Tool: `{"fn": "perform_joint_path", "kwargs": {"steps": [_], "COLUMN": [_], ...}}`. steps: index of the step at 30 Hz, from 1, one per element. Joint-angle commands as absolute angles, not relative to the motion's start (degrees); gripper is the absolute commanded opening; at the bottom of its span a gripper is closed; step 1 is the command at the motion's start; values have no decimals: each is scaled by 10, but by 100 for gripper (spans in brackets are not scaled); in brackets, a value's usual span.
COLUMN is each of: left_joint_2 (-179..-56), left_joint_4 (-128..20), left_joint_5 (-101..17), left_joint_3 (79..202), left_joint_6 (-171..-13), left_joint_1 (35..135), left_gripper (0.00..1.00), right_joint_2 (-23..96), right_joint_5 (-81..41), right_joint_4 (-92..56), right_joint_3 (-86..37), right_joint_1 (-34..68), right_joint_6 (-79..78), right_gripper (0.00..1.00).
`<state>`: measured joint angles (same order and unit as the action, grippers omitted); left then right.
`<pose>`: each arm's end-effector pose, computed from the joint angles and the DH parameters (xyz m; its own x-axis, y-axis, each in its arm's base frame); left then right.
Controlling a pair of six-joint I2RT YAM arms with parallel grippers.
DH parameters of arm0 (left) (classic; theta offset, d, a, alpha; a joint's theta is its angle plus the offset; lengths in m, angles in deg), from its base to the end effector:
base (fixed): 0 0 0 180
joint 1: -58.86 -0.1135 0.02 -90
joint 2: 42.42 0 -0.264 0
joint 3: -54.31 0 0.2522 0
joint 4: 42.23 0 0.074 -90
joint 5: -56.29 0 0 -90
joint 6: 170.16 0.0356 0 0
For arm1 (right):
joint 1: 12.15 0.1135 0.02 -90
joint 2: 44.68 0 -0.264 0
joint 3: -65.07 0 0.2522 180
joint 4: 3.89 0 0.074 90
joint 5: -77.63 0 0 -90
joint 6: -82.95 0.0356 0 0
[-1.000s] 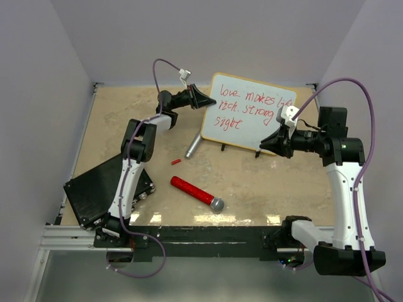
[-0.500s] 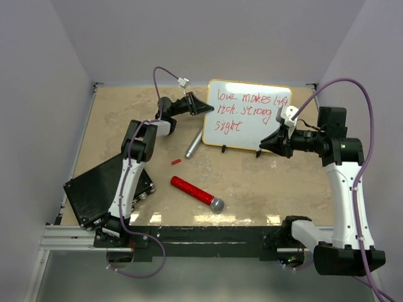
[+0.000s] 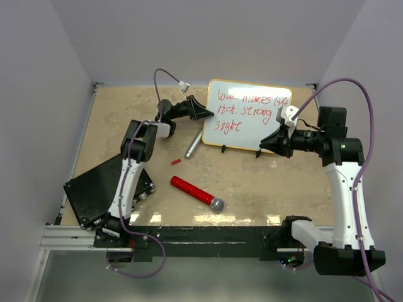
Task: Write a sentence on the whiteboard
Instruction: Put down the whiteboard on the whiteboard stand, then pick up the pen cap from the center of the board.
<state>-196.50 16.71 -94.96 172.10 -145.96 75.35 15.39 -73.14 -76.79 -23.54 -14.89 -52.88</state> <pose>0.5136 -0.1846 0.1147 -0.6808 -0.2560 -0.6863 0.7108 -0.0048 -0.7034 0.1765 0.0227 0.3989 -0.0563 -0.3480 -0.9358 -0.9189 0.3846 -0.0877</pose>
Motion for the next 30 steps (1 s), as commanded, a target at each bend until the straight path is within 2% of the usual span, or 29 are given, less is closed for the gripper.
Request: {"fn": "perform_joint_path", "kwargs": {"steps": [1, 3, 5, 6, 9, 15, 21, 30], "left_joint_2": [-1893, -1877, -1866, -1853, -1815, -1686, -1520, -1308], "left_joint_4": [362, 362, 371, 369, 348, 267, 22, -378], "left_joint_5": [-937, -931, -922, -913, -889, -827, -734, -574], "left_joint_3": [1699, 1687, 1668, 1661, 1619, 1439, 1330, 1299], "left_joint_6": [-1436, -1436, -1439, -1438, -1425, -1342, -1182, -942], "left_joint_1": [743, 741, 733, 730, 716, 689, 697, 766], "left_gripper": [80, 85, 97, 100, 100, 100, 100, 100], "right_joint_2": [154, 153, 153, 153, 149, 143, 139, 136], "right_joint_5": [-731, -729, -728, -725, -717, -704, -706, -731], "right_joint_4": [-763, -762, -761, -759, -751, -725, -703, -661], "right_joint_3": [-237, -235, -233, -231, -228, -208, -187, -150], "right_joint_1": [-151, -152, -151, -151, -151, -152, -151, -151], "right_joint_6": [-523, -524, -525, -526, -525, -521, -514, -498], "right_gripper": [0, 0, 0, 0, 0, 0, 0, 0]}}
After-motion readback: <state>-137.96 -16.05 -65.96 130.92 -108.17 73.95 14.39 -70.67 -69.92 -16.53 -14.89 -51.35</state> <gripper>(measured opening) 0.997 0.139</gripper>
